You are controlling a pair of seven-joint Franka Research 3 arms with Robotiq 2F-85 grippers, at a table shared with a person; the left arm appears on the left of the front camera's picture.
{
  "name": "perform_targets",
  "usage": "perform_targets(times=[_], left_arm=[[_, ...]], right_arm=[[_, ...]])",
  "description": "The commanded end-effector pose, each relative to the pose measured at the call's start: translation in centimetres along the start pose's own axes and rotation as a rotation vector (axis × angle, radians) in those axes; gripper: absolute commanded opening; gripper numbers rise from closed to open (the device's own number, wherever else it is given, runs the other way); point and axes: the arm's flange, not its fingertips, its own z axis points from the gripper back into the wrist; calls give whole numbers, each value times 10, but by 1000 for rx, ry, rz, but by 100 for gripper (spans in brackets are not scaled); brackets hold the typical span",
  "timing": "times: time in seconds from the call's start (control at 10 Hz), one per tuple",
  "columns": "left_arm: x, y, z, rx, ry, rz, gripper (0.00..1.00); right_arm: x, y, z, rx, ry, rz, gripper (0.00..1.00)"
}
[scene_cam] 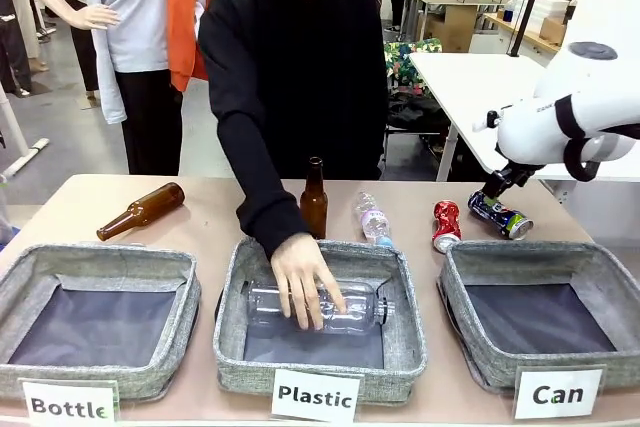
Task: Sort the can waste into the basket.
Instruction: Pick up the can waste from the table and place it in the right Fabric basket.
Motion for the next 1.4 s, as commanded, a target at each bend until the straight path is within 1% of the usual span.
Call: perform_targets(times=[0.0, 0.2, 0.4, 0.9, 1.0, 1.1, 1.2, 1.3], left_arm=[[0, -1, 2, -9, 7, -9, 100], [0, -1, 2, -9, 7, -9, 100], [0, -1, 2, -9, 7, -9, 100], [0, -1, 2, -9, 7, -9, 100], [0, -1, 2, -9, 7, -9, 100], [0, -1, 2, -9, 7, -9, 100], [0, -1, 2, -9, 7, -9, 100], [0, -1, 2, -9, 7, -9, 100]], right_arm=[[11, -13, -13, 19, 13, 24, 100], [15, -15, -31, 65, 39, 7, 100], [18, -13, -41, 61, 76, 1, 100], [18, -14, -43, 66, 90, -3, 100], [18, -15, -43, 67, 91, -7, 64], [19, -15, -43, 73, 99, -9, 41], [18, -15, -44, 76, 104, -10, 5], [18, -15, -44, 89, 116, -17, 0]])
